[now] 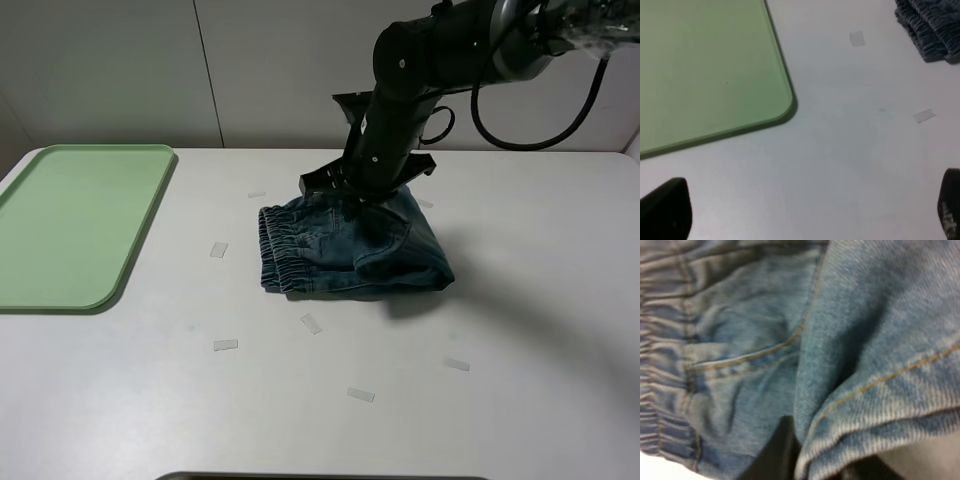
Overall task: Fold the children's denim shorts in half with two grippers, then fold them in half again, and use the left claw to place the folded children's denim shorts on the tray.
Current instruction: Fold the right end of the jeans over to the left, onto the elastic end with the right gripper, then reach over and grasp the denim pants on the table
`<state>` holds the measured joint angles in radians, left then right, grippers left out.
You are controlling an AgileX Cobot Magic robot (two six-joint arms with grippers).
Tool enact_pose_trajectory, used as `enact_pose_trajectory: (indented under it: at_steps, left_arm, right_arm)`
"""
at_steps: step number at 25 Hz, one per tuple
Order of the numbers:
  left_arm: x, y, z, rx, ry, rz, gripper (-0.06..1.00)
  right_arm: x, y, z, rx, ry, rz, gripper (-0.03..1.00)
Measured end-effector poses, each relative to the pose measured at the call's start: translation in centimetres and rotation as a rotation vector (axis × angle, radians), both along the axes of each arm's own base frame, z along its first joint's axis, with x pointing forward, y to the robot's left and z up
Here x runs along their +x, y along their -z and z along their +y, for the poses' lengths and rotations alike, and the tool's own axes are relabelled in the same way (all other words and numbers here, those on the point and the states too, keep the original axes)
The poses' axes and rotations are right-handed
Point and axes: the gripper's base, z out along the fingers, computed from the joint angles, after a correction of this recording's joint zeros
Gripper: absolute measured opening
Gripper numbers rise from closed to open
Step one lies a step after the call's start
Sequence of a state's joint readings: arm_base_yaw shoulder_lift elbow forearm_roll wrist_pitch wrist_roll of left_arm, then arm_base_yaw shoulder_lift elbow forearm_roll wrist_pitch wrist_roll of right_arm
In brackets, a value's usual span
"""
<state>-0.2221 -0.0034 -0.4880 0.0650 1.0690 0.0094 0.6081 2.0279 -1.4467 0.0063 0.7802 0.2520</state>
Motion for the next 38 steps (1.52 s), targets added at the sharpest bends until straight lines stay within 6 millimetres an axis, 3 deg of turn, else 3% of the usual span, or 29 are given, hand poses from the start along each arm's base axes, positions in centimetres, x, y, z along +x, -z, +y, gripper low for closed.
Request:
enact_pose_trajectory:
  at_steps: [5, 11, 20, 23, 28, 32, 38]
  left_arm:
    - [0.0, 0.0, 0.0, 0.000, 0.000, 0.000, 0.99]
    - [0.0, 0.0, 0.0, 0.001, -0.001, 0.000, 0.99]
    - [0.0, 0.0, 0.0, 0.001, -0.001, 0.000, 0.98]
    - [0.0, 0.0, 0.0, 0.001, -0.001, 0.000, 0.98]
    - [0.0, 0.0, 0.0, 0.001, -0.001, -0.001, 0.98]
    - [0.0, 0.0, 0.0, 0.000, 0.000, -0.006, 0.98]
    - [0.0, 0.0, 0.0, 0.000, 0.000, -0.006, 0.98]
  right_arm:
    - [-0.3, -0.3, 1.9, 0.087, -0.128, -0.063, 0.60]
    - [-0.7, -0.6, 3.1, 0.139, -0.203, -0.101, 0.65]
    - [-0.4, -0.4, 2.2, 0.063, -0.267, -0.112, 0.65]
    - [0.7, -0.5, 0.3, -0.014, -0.279, -0.144, 0.65]
    - [1.9, -2.5, -5.3, -0.068, -0.166, -0.220, 0.65]
    - [0.8, -5.7, -10.5, -0.051, -0.041, -0.289, 0.68]
    - [-3.3, -11.1, -17.3, -0.023, 0.127, -0.433, 0.69]
